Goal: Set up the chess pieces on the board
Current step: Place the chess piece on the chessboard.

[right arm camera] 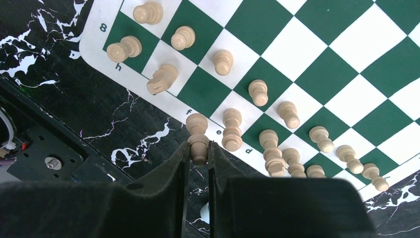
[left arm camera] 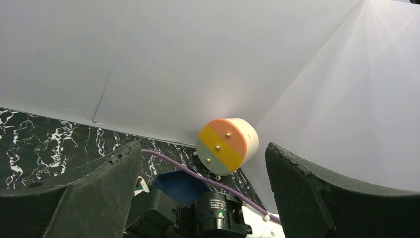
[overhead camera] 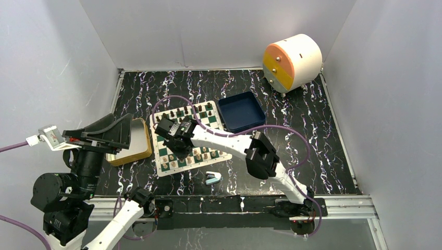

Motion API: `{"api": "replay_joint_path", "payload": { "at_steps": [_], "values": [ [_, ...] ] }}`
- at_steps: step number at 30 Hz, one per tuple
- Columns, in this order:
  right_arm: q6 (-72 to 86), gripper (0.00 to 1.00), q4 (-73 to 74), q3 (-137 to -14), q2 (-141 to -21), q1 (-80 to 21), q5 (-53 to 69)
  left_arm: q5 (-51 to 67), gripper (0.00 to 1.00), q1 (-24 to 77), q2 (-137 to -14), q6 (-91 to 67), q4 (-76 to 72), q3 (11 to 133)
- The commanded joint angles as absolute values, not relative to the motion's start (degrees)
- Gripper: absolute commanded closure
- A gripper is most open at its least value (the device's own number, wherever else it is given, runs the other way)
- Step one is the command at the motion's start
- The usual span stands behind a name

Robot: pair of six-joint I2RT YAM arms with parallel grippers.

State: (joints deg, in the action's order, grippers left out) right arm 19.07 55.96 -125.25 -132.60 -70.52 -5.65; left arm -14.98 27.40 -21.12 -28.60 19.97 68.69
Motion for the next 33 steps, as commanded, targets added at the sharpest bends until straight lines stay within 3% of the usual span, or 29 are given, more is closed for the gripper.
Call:
{"api": "replay_joint_path", "payload": {
  "at_steps": [1, 33],
  "values": [
    [18.7, 0.84, 54.8, -127.5, -134.5, -70.8, -5.9, -16.0, 0.07, 27.4, -20.9, -28.5, 19.1, 70.5],
    [18.8, 0.83, 53.7, -129.7, -138.9, -70.8, -6.1, -16.0, 0.06, 27.4, -20.9, -27.7, 19.1, 69.2]
  ]
}}
